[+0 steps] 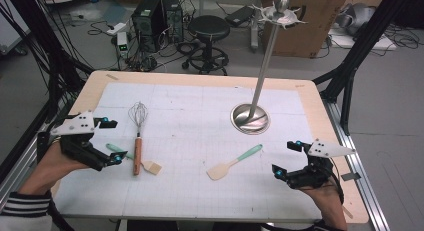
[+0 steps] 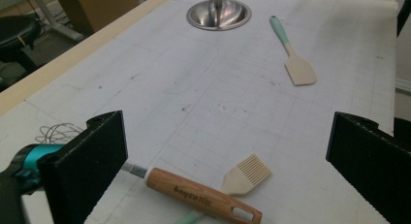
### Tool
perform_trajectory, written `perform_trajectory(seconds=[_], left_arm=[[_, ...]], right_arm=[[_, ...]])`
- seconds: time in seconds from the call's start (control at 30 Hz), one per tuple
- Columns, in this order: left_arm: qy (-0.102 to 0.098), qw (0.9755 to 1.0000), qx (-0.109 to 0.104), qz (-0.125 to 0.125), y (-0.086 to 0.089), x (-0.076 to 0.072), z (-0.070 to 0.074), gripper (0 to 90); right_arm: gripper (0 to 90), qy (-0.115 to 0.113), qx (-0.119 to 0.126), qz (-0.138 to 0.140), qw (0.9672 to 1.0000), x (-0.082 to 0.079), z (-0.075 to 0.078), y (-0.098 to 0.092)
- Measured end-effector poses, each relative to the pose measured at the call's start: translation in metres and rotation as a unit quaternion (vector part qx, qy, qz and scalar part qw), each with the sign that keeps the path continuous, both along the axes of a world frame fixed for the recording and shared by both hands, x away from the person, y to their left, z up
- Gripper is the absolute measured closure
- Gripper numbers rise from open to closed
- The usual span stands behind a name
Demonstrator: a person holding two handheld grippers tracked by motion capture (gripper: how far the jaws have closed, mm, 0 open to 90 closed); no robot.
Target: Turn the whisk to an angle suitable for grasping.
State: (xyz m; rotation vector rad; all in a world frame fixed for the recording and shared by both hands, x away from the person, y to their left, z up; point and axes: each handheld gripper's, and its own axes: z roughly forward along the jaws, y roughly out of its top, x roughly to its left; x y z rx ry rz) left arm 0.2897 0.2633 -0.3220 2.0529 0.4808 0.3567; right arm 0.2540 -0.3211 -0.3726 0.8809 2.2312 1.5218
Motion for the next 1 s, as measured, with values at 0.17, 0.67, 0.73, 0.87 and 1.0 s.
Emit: perform_trajectory(seconds=[0.17, 0.67, 0.73, 0.87, 1.0], left_arm=[[0.007, 0.9996, 0.017, -0.022, -0.015, 0.01, 0.008, 6.2], [0.052, 0.9939, 0.078, -0.058, -0.04, 0.03, 0.002, 25.9], [0.061, 0.9925, 0.086, -0.062, -0.043, 0.032, -0.001, 32.1], [0.083, 0.9881, 0.107, -0.073, -0.046, 0.035, -0.007, 47.1], [0.091, 0.9852, 0.129, -0.067, -0.052, 0.037, -0.014, 61.1]], right_arm=[[0.1, -0.003, 0.002, 0.002, 1.0, -0.002, 0.002, -0.002], [0.1, -0.005, -0.001, 0.004, 1.0, -0.002, 0.005, -0.001], [0.1, -0.007, -0.002, 0.004, 1.0, -0.001, 0.005, -0.001], [0.1, -0.007, -0.001, 0.005, 1.0, 0.0, 0.006, 0.0], [0.1, -0.007, -0.002, 0.008, 0.9999, 0.001, 0.005, 0.002]])
